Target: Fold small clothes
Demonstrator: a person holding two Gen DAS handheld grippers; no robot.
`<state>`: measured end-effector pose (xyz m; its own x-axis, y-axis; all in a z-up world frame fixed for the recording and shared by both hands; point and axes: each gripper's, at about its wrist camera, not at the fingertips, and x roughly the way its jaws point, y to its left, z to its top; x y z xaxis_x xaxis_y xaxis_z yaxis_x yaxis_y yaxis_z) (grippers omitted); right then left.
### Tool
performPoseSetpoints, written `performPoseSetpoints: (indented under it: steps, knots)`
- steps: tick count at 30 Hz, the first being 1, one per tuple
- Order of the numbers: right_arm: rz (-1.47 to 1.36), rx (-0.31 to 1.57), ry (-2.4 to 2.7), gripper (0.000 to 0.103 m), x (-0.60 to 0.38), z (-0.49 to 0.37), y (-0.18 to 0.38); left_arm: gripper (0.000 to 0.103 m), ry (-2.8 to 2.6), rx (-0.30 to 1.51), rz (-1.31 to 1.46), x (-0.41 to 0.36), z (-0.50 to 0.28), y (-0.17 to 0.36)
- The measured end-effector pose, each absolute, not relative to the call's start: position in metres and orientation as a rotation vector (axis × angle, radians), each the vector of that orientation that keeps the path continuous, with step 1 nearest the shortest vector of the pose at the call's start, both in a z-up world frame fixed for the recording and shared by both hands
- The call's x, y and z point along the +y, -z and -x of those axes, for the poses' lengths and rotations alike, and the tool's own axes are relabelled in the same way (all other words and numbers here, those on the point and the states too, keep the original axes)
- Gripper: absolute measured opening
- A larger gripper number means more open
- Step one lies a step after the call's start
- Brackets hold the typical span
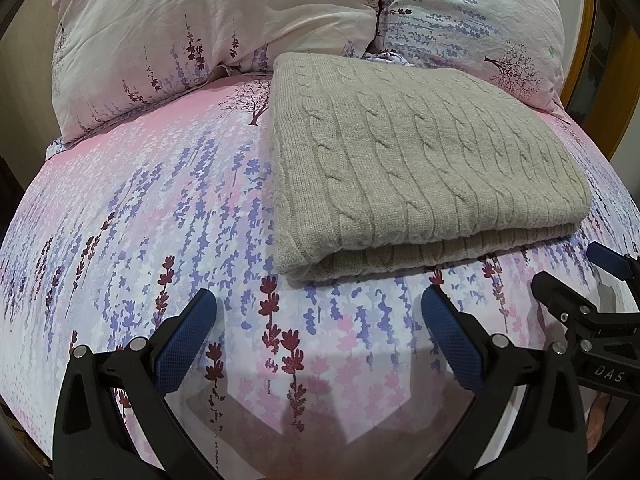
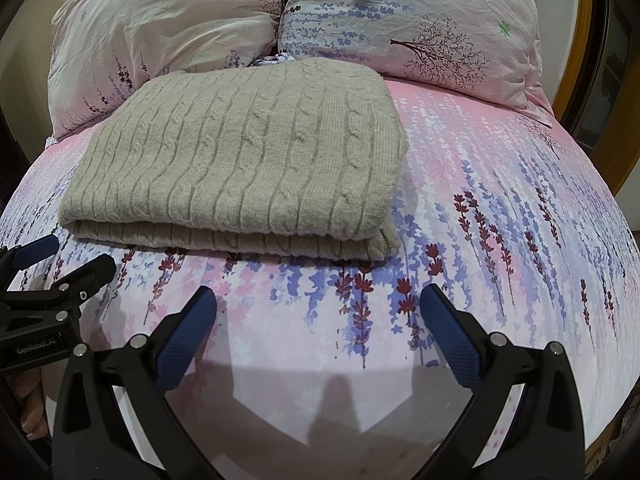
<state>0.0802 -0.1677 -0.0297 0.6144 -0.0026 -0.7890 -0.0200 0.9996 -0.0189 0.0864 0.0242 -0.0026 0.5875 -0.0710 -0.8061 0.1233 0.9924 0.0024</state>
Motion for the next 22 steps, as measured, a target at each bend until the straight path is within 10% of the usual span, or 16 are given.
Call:
performPoseSetpoints:
  steps: [22]
  knots:
    - [0.026, 0.909, -0.009, 0.101, -0.1674, -0.0802, 0.0296, 0.102, 0.11, 0.937, -0.06, 0.0231, -0.0868, 0.0031]
